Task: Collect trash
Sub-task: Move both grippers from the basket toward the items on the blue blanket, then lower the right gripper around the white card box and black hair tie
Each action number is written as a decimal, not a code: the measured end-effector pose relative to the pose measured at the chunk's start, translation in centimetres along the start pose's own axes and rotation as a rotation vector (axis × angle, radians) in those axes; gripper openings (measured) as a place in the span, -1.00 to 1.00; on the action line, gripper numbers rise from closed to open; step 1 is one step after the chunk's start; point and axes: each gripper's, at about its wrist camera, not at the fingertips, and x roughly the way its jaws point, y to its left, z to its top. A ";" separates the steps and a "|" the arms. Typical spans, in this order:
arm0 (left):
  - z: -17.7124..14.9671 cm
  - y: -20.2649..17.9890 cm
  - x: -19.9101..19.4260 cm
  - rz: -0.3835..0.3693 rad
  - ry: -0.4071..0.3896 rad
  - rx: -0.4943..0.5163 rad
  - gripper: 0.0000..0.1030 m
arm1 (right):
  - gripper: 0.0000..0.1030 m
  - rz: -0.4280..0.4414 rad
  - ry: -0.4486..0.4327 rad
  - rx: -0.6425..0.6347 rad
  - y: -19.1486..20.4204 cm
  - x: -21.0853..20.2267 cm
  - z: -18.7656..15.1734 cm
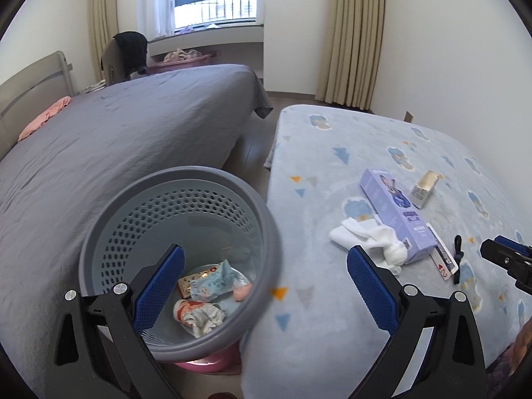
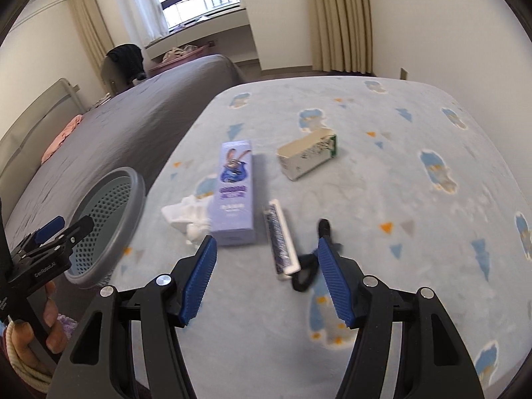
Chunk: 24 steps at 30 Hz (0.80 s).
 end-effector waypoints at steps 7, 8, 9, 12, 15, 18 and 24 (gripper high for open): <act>-0.2 -2.1 0.6 -0.020 0.009 0.032 0.87 | 0.18 -0.023 0.000 0.025 -1.9 0.0 -0.3; -0.2 -2.2 0.6 -0.022 0.010 0.033 0.87 | 0.18 -0.027 0.004 0.028 -2.1 0.1 -0.3; -0.2 -2.4 0.7 -0.023 0.012 0.034 0.87 | 0.18 -0.027 0.009 0.032 -2.3 0.3 -0.3; -0.3 -2.8 0.9 -0.026 0.016 0.042 0.87 | 0.18 -0.030 0.032 0.039 -2.8 0.8 -0.4; -0.3 -3.1 1.0 -0.027 0.020 0.050 0.87 | 0.18 -0.042 0.059 0.022 -3.2 1.2 -0.1; -0.3 -3.1 1.1 -0.030 0.023 0.049 0.87 | 0.18 -0.066 0.086 -0.004 -3.5 2.1 0.0; -0.3 -3.2 1.4 -0.030 0.034 0.052 0.87 | 0.18 -0.056 0.128 0.005 -3.9 4.3 0.1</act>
